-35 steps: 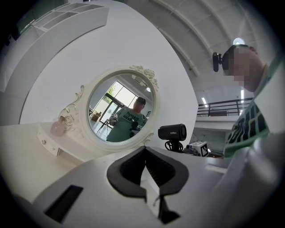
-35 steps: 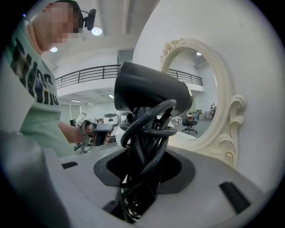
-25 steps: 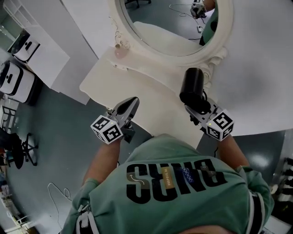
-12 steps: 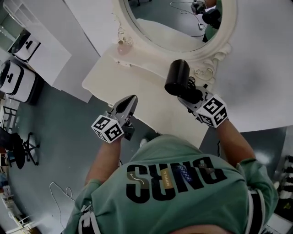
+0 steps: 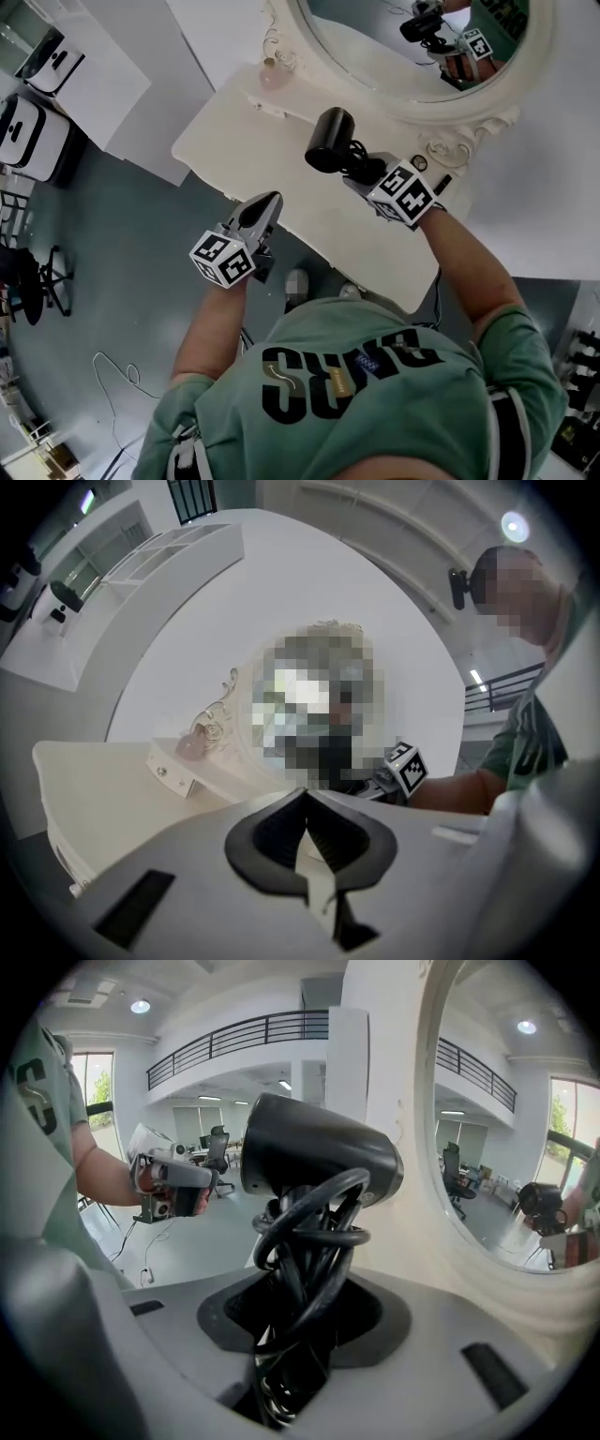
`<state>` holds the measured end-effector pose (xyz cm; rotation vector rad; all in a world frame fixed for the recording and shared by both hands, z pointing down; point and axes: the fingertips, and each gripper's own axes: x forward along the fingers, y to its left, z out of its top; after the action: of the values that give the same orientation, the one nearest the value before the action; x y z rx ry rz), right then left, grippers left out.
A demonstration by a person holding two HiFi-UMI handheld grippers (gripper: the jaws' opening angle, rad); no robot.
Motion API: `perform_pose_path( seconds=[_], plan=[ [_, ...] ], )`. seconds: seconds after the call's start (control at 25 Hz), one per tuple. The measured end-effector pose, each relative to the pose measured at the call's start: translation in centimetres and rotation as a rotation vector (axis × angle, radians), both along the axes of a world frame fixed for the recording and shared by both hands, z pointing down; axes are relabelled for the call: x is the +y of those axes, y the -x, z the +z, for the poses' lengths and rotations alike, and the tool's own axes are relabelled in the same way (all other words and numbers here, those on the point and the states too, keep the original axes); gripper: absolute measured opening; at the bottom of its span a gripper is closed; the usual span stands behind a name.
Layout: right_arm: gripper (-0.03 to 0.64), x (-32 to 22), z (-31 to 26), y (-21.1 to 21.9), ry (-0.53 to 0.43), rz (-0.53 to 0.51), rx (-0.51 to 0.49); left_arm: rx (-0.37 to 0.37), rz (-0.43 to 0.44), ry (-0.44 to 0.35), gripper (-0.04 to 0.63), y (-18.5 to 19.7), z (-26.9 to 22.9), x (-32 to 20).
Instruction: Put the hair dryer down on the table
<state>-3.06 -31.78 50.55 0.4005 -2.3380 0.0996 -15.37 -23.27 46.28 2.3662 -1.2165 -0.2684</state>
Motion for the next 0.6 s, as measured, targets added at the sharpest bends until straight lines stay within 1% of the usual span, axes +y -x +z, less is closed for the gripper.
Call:
perform_pose_path(
  seconds=[0.16,0.36,0.6],
  plan=[
    [0.149,-1.5,4.4,2.1,0.034,-0.017,0.077,0.004,-0.005,0.031,0.000,1.3,2.7,-0.6],
    [0.148,-2.9,9.8,4.0,0.069,-0.039,0.163,0.011,0.002,0.069,0.000,1.9,6.1,-0.9],
    [0.149,-4.7,14.5,5.6,0.084,-0.049,0.234,0.012,0.030,0.093,0.000,2.3,9.0,-1.6]
  ],
)
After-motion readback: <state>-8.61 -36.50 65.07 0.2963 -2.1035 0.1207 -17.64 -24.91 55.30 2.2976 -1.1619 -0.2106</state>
